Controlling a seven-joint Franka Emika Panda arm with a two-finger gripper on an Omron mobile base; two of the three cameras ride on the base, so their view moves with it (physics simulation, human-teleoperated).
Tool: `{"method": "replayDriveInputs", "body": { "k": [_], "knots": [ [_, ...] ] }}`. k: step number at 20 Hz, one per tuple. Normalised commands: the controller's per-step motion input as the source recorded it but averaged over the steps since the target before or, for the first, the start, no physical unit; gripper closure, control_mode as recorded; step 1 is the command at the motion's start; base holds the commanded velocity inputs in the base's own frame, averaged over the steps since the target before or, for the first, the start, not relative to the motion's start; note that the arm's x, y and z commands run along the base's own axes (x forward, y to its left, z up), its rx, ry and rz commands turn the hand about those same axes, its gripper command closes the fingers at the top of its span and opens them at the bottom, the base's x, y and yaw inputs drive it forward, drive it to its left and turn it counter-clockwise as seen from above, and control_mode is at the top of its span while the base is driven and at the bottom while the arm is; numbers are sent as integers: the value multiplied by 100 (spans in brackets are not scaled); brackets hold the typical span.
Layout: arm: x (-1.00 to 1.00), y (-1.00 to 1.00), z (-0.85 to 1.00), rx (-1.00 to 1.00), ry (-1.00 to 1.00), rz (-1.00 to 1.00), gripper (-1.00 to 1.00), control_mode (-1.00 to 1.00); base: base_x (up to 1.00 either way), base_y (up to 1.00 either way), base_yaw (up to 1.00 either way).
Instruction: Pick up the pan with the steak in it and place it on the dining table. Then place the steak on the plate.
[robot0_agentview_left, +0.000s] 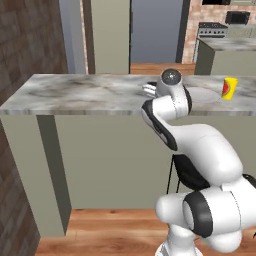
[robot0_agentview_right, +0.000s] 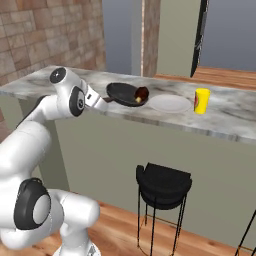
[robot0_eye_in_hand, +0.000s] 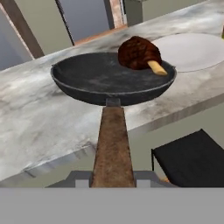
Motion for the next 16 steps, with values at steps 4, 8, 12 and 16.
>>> {"method": "replayDriveInputs", "body": {
  "k": [4,8,12,16],
  "knots": [
    [52,10,-21,-8,0,0,100,-100,0,0,0],
    [35,12,-20,-7,0,0,100,-100,0,0,0],
    [1,1,-2,-1,0,0,100,-100,0,0,0],
    [0,0,-10,-4,0,0,100,-100,0,0,0]
  ]
}}
